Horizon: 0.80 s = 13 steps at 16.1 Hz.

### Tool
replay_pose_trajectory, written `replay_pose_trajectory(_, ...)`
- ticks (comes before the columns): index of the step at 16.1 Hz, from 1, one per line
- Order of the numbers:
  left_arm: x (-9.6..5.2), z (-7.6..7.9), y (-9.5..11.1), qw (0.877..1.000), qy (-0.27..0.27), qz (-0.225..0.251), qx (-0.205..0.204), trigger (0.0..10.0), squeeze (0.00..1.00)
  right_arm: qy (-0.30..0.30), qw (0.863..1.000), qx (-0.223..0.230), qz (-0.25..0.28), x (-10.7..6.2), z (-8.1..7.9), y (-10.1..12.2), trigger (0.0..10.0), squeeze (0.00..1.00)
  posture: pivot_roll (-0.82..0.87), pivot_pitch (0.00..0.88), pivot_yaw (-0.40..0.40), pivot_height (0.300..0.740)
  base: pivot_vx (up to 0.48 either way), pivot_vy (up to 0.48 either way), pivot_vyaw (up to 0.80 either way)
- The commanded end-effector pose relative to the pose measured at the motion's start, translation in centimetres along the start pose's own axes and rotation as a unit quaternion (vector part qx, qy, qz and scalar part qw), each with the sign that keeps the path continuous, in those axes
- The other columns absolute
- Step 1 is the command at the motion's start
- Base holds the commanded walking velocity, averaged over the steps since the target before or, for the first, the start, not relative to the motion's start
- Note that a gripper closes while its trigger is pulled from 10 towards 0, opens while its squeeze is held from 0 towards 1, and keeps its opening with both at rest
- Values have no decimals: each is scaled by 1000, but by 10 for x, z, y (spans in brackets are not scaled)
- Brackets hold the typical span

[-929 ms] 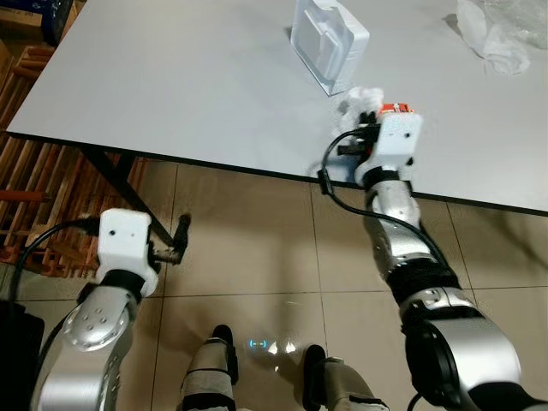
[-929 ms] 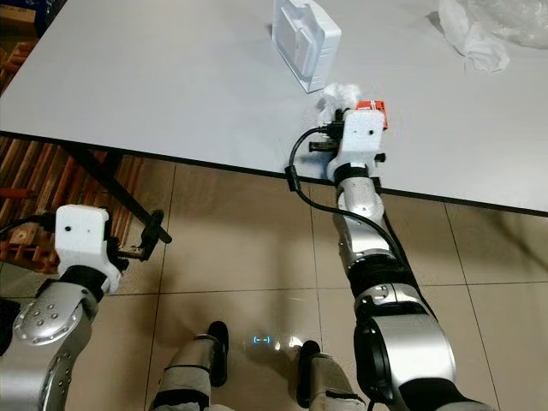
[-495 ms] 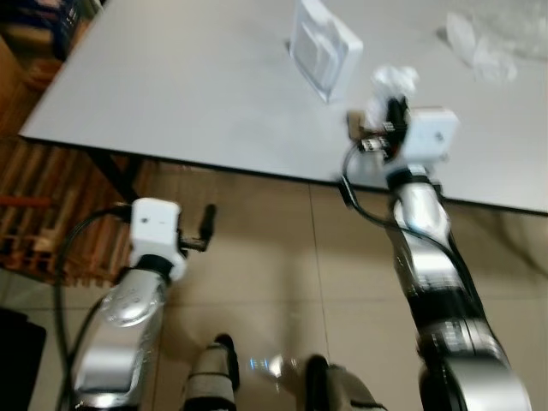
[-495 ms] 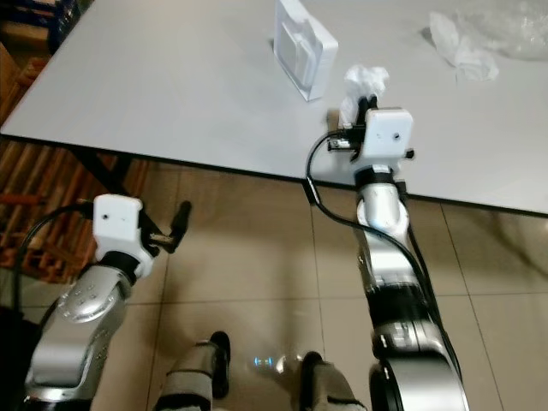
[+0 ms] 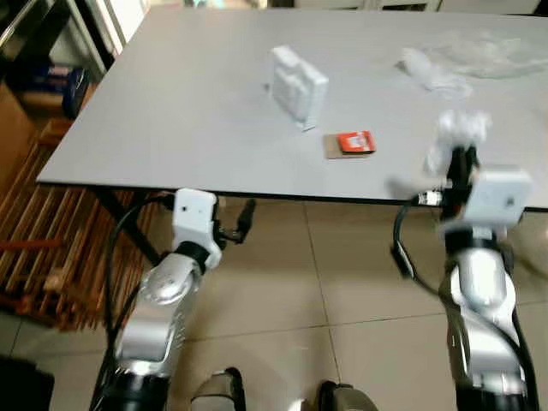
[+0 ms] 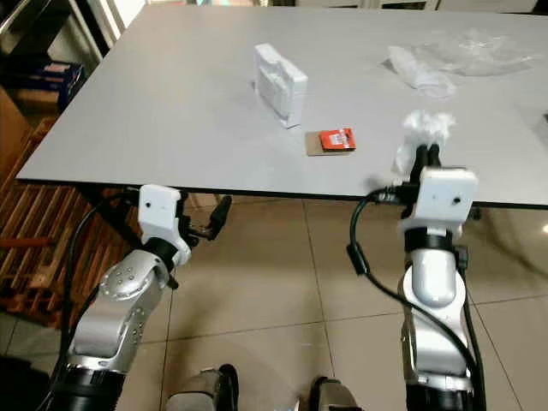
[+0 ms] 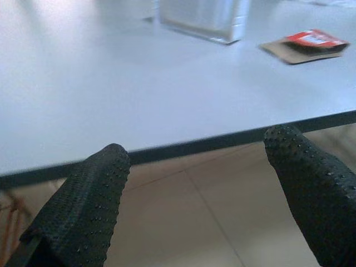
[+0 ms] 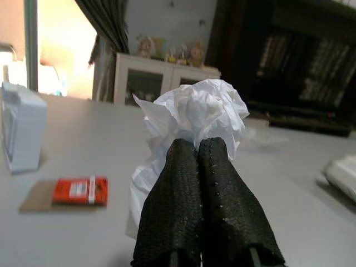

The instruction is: Picking trash to rubbish bin

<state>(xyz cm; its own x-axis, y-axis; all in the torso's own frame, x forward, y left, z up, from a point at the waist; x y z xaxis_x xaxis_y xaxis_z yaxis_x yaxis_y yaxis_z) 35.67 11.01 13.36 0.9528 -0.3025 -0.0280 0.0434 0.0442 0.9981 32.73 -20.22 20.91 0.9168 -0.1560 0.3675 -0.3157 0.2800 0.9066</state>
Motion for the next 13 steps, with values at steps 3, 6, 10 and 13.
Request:
replay_pose_trajectory(3,6,11,-2,1000,-19,1,-8,10000,0,4,1000,-3,-6,-8,-4,11,10000,0,-99,134,68,740,0,0,0)
replay_pose_trajectory(6,9,14,1,1000,-23,8,-6,10000,0,8,1000,0,-8,-10,-6,14,10000,0,-99,126,58,740,0,0,0)
replay_pose_trajectory(10,12,4,4,1000,-2,17,-3,10000,0,20,999,2,-32,-14,-11,13,10000,0,-87,116,49,740,0,0,-600)
replay_pose_trajectory(13,14,4,6,1000,-3,20,1,10000,0,26,999,6,-37,-13,-15,12,10000,0,-85,116,49,740,0,0,-800)
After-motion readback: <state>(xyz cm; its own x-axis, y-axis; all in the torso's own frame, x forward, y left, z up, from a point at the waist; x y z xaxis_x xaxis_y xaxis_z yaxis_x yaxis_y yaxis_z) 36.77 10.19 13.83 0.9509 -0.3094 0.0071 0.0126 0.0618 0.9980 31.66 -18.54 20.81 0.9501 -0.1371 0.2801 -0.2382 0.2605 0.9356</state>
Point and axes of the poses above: a point about 5 cm out from each wrist's last joint towards the gripper, its own x axis pointing out of the wrist towards the gripper, its own y axis along the axis of the wrist's last joint, z = x × y, the point moved 6 cm from there along x, pointing out of the wrist towards the gripper, and after that the axes turned 4 degrees about -x, right-handed, at the moved point
